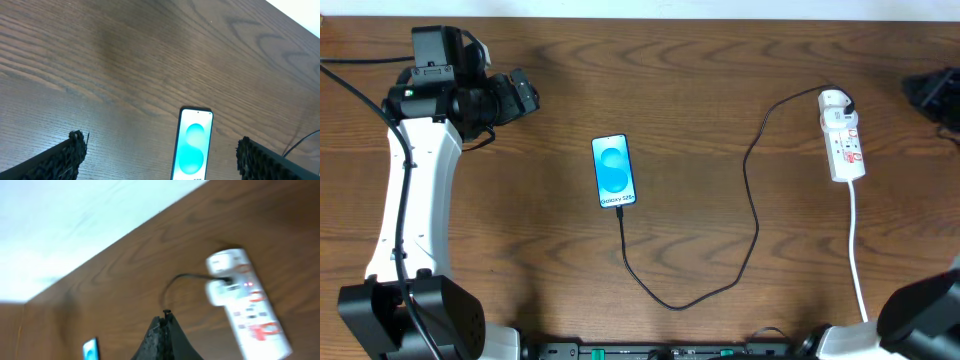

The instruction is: Plug charger to phone and switch on socket

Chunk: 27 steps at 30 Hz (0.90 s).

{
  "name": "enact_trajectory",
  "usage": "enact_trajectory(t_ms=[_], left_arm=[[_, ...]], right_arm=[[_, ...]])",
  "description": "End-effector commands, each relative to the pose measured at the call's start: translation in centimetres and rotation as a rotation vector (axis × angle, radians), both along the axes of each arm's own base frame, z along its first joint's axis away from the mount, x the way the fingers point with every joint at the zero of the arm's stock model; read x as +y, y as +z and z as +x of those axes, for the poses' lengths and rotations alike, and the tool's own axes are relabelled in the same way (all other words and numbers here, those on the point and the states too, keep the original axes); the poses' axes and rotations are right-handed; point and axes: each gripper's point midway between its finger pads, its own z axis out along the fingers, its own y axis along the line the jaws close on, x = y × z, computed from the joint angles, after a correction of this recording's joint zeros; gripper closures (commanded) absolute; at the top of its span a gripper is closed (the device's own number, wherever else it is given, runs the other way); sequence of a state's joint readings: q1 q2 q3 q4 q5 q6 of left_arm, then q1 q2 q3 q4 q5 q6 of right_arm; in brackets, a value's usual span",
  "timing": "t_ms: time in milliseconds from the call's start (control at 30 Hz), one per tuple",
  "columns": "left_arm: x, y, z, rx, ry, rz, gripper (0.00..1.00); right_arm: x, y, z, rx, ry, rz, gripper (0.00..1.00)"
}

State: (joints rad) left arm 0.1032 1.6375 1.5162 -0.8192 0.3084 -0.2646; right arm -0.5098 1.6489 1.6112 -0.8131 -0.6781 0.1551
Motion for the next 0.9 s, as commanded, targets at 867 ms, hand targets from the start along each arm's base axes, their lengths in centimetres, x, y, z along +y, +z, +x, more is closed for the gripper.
enact_trajectory(t_ms=[867], left_arm=[[0.2,0.4,0.0,-0.009,0.002,0.01,0.02]], right_arm=[[26.7,-0.1,-5.1,0.055,0.638,-0.23,0.94]])
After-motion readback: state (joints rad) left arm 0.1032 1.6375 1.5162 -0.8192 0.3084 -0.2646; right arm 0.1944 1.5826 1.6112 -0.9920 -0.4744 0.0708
